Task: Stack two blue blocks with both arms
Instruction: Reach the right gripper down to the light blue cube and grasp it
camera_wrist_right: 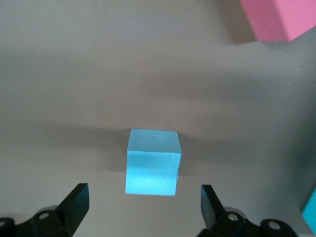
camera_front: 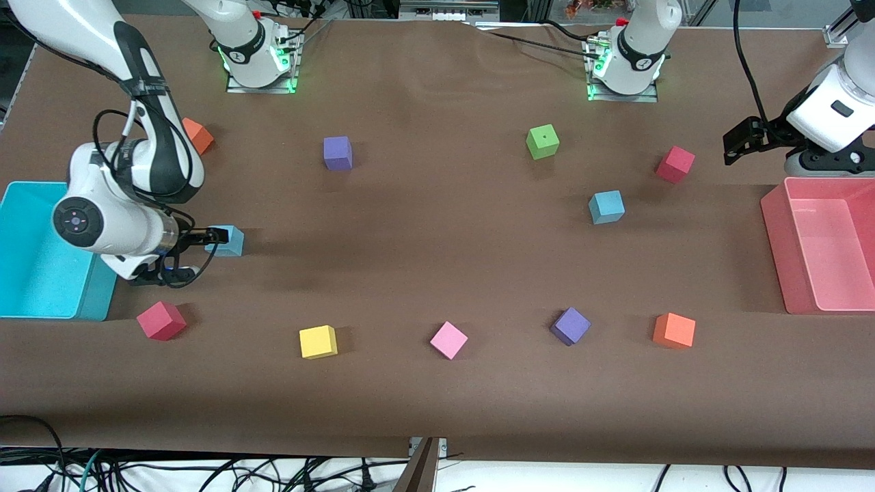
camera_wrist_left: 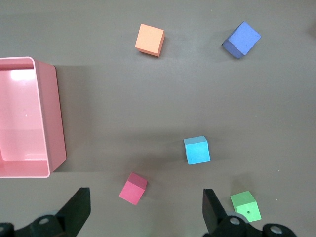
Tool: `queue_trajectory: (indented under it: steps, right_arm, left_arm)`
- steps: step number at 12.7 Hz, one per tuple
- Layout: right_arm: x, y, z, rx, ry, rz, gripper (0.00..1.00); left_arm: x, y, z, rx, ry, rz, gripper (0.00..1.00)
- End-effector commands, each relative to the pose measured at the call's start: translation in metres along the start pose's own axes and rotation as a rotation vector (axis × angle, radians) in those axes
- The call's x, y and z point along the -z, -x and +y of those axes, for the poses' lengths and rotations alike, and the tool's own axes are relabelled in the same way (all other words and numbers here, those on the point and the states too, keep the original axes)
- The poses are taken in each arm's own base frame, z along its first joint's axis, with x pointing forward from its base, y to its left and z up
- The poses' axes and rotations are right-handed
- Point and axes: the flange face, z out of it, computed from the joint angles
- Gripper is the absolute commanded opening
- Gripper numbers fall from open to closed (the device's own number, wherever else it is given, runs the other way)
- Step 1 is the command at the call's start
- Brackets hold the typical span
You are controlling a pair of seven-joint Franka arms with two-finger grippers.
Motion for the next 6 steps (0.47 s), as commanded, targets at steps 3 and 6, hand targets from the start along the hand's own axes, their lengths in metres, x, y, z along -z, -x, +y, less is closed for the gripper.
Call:
queue_trajectory:
  steps: [3,6]
  right_arm:
    - [-0.041,0.005,0.000,-0.010,-0.015,-0.003,1.00]
    - [-0.059,0.001,0.004,-0.016,-0.017,-0.011,1.00]
  left_arm:
    - [0.002,0.003,0.001,-0.014,0.018,-0.003,1.00]
    - [0.002,0.003,0.001,-0.014,0.018,-0.003,1.00]
